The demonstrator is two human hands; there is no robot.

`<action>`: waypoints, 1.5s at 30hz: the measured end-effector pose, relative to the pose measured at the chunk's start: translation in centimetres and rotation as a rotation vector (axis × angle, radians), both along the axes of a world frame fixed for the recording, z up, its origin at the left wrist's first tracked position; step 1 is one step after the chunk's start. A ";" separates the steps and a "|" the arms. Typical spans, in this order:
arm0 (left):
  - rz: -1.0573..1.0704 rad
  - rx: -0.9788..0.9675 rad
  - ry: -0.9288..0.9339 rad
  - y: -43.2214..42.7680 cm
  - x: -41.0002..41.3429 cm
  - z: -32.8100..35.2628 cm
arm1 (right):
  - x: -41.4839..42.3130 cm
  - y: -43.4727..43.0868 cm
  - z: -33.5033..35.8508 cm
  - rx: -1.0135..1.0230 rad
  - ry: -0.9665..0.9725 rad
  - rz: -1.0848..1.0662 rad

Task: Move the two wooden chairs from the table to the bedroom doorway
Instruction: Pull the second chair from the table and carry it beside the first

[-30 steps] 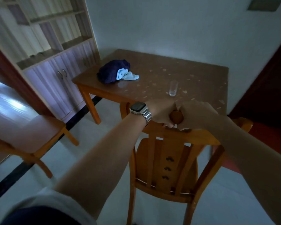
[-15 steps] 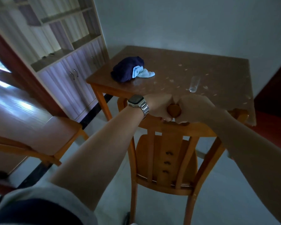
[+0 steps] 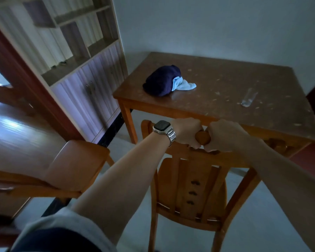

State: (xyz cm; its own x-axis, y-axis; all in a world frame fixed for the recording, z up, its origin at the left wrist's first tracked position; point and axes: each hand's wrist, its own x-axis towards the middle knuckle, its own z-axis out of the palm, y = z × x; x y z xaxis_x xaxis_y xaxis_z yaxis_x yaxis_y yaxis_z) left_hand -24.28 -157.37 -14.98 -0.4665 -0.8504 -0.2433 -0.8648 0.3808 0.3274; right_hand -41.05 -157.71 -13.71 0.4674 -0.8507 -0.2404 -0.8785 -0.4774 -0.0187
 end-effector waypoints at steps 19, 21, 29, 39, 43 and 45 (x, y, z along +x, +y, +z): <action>-0.007 0.028 -0.007 3.2 28.9 -0.3 | 29.0 2.6 -1.8 -0.046 -0.009 0.025; -0.017 0.021 -0.024 3.0 31.5 -0.8 | 31.5 2.6 -2.2 -0.069 -0.010 0.029; -0.064 -0.060 -0.107 2.1 37.7 -3.8 | 37.3 1.8 -5.9 -0.105 -0.036 0.057; -0.061 -0.073 -0.104 3.4 40.2 -9.8 | 40.2 2.8 -11.1 -0.066 -0.019 0.056; -0.062 -0.075 -0.105 3.9 40.4 -10.8 | 40.4 3.3 -12.1 -0.068 -0.008 0.046; -0.067 -0.083 -0.099 4.0 40.2 -10.6 | 40.1 3.6 -12.2 -0.072 -0.006 0.025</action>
State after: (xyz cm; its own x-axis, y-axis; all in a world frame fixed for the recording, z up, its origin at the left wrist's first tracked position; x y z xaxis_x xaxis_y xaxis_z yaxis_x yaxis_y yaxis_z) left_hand 15.91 -153.40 -25.63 -0.5003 -0.8371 -0.2212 -0.8629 0.4611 0.2068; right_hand -0.91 -154.15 -25.94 0.4899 -0.8538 -0.1762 -0.8664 -0.4993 0.0109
